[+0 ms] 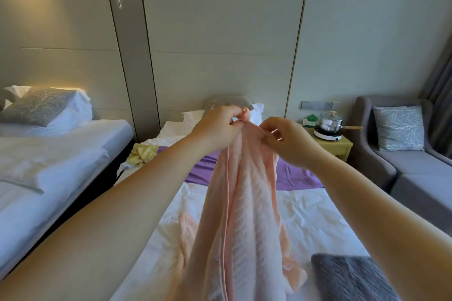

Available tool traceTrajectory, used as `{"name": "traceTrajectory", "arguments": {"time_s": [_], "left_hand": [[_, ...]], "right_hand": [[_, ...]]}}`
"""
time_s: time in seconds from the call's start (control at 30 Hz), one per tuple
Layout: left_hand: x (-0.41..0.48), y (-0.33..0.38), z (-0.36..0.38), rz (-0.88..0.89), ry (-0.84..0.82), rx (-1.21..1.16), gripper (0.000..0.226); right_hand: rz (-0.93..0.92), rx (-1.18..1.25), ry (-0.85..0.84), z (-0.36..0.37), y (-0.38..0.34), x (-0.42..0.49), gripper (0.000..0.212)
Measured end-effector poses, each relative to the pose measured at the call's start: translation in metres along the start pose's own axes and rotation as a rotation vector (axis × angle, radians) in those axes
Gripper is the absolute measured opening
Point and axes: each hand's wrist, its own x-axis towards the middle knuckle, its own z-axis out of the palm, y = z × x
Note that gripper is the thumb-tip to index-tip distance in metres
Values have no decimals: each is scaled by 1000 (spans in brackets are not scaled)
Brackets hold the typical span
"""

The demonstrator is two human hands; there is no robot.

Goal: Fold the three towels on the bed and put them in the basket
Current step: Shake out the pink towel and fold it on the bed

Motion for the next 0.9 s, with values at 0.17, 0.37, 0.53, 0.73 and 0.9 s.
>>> {"name": "traceTrajectory", "arguments": {"time_s": [0.17,0.37,0.53,0.73,0.9], "left_hand": [[-2,-8,5,-317,116,-372,13],[1,1,-3,-405,124,-943,12],[5,9,-5,-265,50,-917,25],[14,14,-18,-204,294,-733,13],[17,-3,-49,-228,555,-568,17]], "right_hand": [[45,-115,179,35,26,-23,21],[-109,147,299,52,18,-36,27],[17,220,195,59,7,-24,14],[144,51,14,77,4,-22,22],[172,59,-31,77,10,-42,12]]}}
